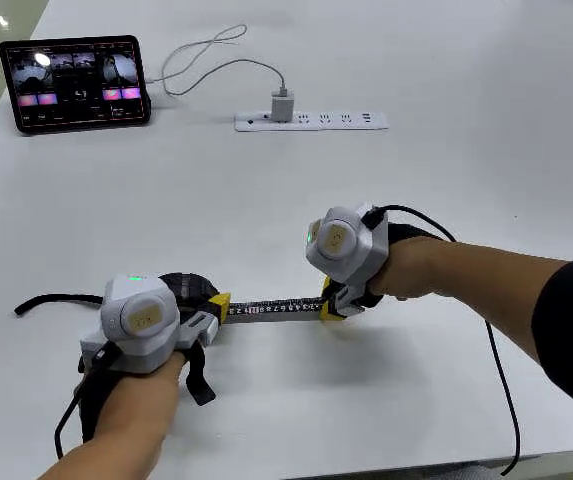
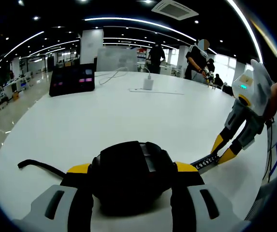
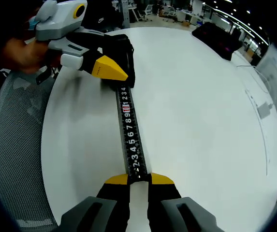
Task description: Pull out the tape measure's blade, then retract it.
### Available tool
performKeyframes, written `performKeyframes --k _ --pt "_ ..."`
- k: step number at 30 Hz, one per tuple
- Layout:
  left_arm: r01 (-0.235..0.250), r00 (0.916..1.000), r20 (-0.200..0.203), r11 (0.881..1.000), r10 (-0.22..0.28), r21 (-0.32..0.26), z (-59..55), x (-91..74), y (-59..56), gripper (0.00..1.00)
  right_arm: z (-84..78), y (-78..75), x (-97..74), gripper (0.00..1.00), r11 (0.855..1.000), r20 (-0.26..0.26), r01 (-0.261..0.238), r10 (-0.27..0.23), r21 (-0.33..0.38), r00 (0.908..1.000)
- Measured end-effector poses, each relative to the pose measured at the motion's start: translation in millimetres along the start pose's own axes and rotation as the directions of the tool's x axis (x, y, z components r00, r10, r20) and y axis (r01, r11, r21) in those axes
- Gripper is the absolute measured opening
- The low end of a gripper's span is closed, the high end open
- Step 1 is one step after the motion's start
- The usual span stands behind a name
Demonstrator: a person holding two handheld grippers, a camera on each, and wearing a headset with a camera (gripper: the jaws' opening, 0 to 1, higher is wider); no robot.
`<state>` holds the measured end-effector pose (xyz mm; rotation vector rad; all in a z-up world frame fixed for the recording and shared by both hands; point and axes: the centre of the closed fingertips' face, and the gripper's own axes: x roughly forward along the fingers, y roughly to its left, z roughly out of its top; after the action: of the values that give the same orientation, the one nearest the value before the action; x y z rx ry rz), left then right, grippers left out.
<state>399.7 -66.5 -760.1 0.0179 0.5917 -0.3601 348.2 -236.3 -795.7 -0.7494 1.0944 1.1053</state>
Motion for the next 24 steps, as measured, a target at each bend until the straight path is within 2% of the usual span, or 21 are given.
performKeyframes --k 24 --pt "-0.001 1.0000 -0.001 1.000 0.001 0.002 0.1 -0.1 -0.1 0.60 6.7 0.1 2.6 0.09 1.000 0.004 0.009 -0.009 -0.015 1.0000"
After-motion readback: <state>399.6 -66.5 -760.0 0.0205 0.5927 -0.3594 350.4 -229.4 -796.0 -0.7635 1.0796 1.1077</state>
